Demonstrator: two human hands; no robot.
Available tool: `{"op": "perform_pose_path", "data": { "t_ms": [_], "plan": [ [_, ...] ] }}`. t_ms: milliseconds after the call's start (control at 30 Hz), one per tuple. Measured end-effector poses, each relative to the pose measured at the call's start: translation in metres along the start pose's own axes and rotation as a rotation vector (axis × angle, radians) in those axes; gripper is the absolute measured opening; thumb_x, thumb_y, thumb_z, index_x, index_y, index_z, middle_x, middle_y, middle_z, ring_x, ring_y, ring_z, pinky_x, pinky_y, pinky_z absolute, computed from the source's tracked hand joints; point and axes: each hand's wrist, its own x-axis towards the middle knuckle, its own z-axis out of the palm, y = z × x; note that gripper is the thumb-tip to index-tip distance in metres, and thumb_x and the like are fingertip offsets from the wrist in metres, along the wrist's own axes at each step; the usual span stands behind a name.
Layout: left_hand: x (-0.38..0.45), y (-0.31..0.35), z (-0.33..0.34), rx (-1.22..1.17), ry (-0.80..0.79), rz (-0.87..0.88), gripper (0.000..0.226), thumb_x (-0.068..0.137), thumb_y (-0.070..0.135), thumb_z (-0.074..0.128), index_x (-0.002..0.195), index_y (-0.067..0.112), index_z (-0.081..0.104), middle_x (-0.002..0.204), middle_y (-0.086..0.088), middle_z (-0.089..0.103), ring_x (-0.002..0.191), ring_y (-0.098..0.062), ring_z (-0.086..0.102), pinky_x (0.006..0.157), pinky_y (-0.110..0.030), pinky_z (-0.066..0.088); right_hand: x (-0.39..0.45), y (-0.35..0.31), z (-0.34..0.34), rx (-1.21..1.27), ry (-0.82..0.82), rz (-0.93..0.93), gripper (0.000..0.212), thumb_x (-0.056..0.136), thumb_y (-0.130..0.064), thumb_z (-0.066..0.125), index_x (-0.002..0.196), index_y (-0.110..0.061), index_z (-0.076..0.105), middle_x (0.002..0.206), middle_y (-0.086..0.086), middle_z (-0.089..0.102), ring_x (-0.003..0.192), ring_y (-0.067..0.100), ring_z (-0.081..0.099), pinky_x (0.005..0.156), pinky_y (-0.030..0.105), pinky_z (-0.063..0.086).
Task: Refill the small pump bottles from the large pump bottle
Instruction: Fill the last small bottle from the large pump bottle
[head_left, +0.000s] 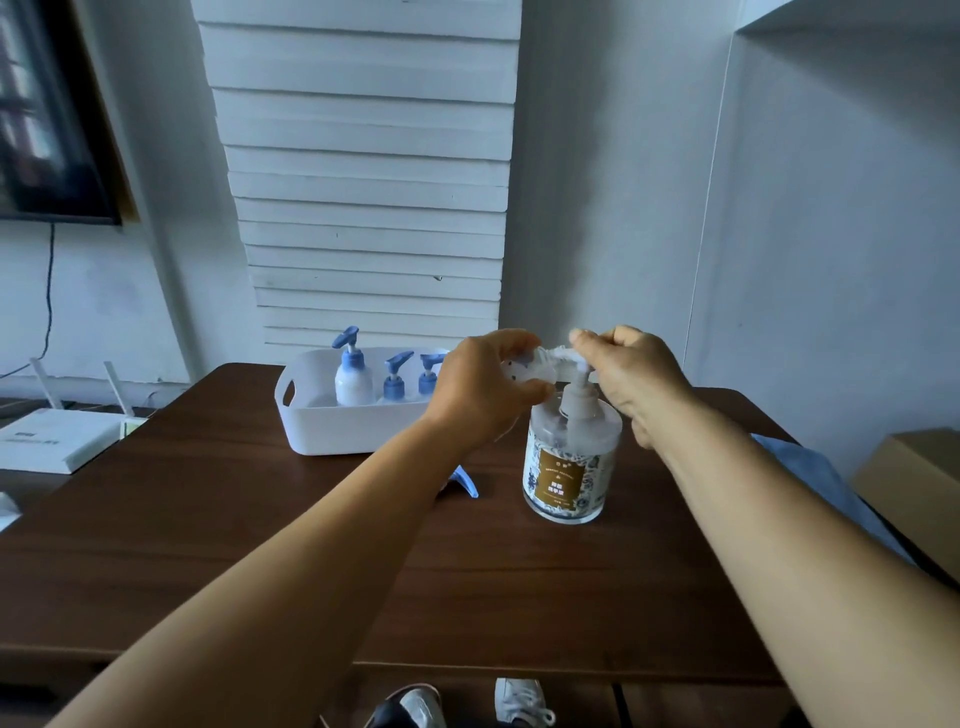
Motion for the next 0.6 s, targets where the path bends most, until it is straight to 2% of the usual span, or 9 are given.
{"op": "perform_pose_path", "data": {
  "t_ms": [100, 233, 367, 467, 533, 600],
  "plan": [
    [0.002, 0.003, -0.001, 0.019, 0.002, 0.025, 0.045, 0.074, 0.022, 0.076, 0.117, 0.023, 0.062, 0.102, 0.011, 0.065, 0.090, -0.007, 0.059, 0.077, -0.015, 0.040, 0.001, 0.000, -0.001, 0.003, 0.004, -0.019, 0.030, 0.091, -0.036, 0.056, 0.070, -0.016, 0.051, 0.069, -0.002, 0.055, 0.065, 0.010, 0.049, 0.053, 0.023, 0.038],
    [-0.002, -0.004, 0.005, 0.016, -0.016, -0.004, 0.047, 0.073, 0.021, 0.077, 0.118, 0.023, 0.062, 0.100, 0.013, 0.063, 0.089, -0.005, 0.058, 0.072, -0.012, 0.038, -0.006, 0.020, 0.016, 0.039, 0.112, -0.006, 0.030, 0.089, -0.040, 0.056, 0.074, -0.014, 0.053, 0.069, -0.002, 0.056, 0.070, 0.015, 0.052, 0.056, 0.025, 0.039],
    [-0.001, -0.002, 0.001, -0.011, 0.001, -0.004, 0.048, 0.074, 0.022, 0.076, 0.119, 0.023, 0.061, 0.104, 0.012, 0.064, 0.090, -0.005, 0.057, 0.078, -0.014, 0.038, 0.000, 0.004, 0.004, 0.020, 0.020, 0.009, 0.030, 0.090, -0.038, 0.056, 0.071, -0.017, 0.051, 0.072, -0.001, 0.056, 0.072, 0.015, 0.052, 0.056, 0.025, 0.038],
    [0.003, 0.002, 0.000, 0.004, 0.000, 0.018, 0.047, 0.074, 0.022, 0.076, 0.119, 0.023, 0.061, 0.100, 0.013, 0.063, 0.089, -0.006, 0.058, 0.072, -0.010, 0.038, 0.002, 0.001, -0.003, 0.023, -0.019, 0.000, 0.028, 0.091, -0.037, 0.056, 0.072, -0.017, 0.053, 0.075, -0.002, 0.057, 0.071, 0.010, 0.051, 0.055, 0.022, 0.038],
    [0.003, 0.000, 0.003, -0.002, 0.002, 0.011, 0.047, 0.073, 0.022, 0.077, 0.118, 0.023, 0.062, 0.097, 0.014, 0.062, 0.088, -0.005, 0.058, 0.068, -0.007, 0.036, -0.001, 0.011, 0.005, 0.086, 0.039, 0.016, 0.030, 0.090, -0.039, 0.057, 0.070, -0.017, 0.053, 0.071, -0.002, 0.057, 0.070, 0.013, 0.052, 0.054, 0.024, 0.038],
    [0.000, -0.004, 0.006, -0.010, -0.002, -0.004, 0.047, 0.072, 0.020, 0.078, 0.117, 0.022, 0.063, 0.101, 0.011, 0.066, 0.087, -0.004, 0.058, 0.071, -0.009, 0.036, -0.005, 0.019, 0.014, 0.117, 0.088, 0.024, 0.031, 0.089, -0.040, 0.057, 0.070, -0.015, 0.053, 0.069, -0.001, 0.057, 0.070, 0.016, 0.052, 0.054, 0.025, 0.038]
  ]
}}
